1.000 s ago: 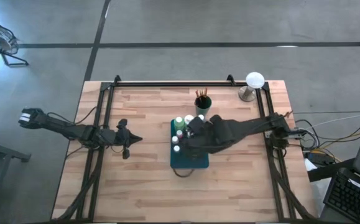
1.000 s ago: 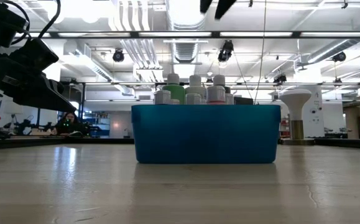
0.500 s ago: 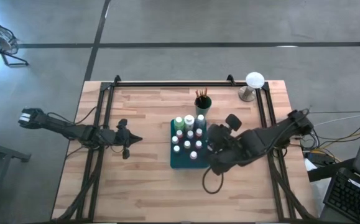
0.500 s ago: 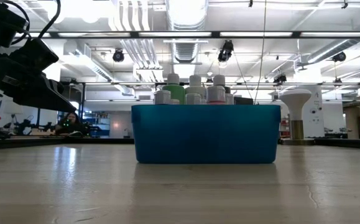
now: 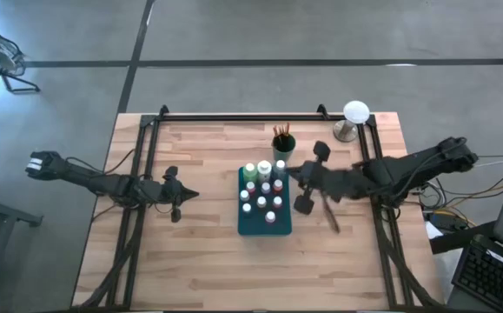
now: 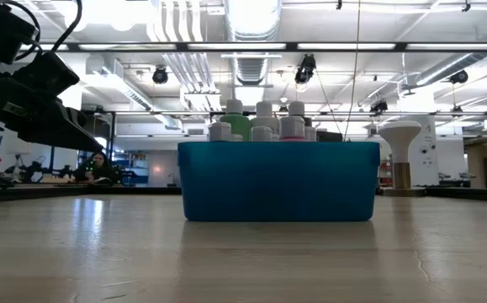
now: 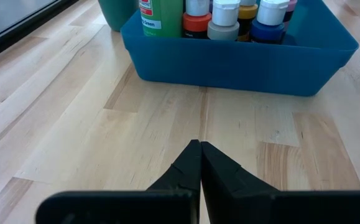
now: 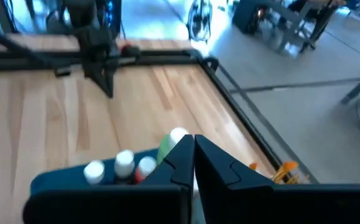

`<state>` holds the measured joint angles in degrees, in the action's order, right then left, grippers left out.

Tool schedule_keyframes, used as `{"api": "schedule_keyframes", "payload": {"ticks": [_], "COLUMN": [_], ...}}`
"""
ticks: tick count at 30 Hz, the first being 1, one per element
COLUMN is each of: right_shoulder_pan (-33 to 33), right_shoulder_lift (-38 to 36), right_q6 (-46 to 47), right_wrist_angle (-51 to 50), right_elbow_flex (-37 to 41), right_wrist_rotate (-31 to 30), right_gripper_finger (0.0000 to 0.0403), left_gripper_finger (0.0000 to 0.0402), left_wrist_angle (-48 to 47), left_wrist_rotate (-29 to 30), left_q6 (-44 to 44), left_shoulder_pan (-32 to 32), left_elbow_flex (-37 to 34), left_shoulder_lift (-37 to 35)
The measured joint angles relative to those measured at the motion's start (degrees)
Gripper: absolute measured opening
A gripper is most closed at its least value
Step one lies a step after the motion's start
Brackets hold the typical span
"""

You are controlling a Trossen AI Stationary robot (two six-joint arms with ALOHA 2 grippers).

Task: Pick & Place Paint Supplies
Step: Return to Home Position

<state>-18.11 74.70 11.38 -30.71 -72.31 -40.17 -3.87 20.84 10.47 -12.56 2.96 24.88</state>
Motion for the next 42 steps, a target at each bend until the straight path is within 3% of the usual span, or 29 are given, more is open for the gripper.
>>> {"api": "schedule_keyframes", "payload": {"ticks": [6, 14, 21, 26, 29, 42], "right_shoulder_pan": [3.36, 5.23, 9.59, 13.87, 14.97, 15.15], "right_shoulder_lift": [-5.83, -7.81, -14.65, -21.35, -26.33, -45.22], "right_q6": [-3.01, -6.17, -0.13, -6.88, -11.54, -18.30], "right_wrist_angle": [13.27, 18.08, 30.54, 40.98, 41.72, 39.94], "right_elbow_flex": [8.73, 15.18, 30.47, 40.96, 44.86, 56.77], "right_wrist_rotate": [4.41, 4.76, 14.56, 22.41, 25.64, 23.59], "right_gripper_finger": [0.0008, 0.0008, 0.0008, 0.0008, 0.0008, 0.0008], "left_gripper_finger": [0.0007, 0.0007, 0.0007, 0.0007, 0.0007, 0.0007], "left_wrist_angle": [-0.01, 0.01, 0.01, 0.05, 0.10, 0.36], "left_wrist_rotate": [0.00, 0.00, 0.00, 0.00, 0.00, 0.00], "left_q6": [0.01, 0.01, 0.00, 0.01, 0.01, 0.01], "left_shoulder_pan": [0.00, -0.02, 0.00, -0.01, 0.00, 0.00], "left_elbow_flex": [0.00, 0.00, 0.01, 0.00, 0.00, -0.04], "left_shoulder_lift": [0.02, 0.00, 0.00, 0.02, 0.02, 0.00]}}
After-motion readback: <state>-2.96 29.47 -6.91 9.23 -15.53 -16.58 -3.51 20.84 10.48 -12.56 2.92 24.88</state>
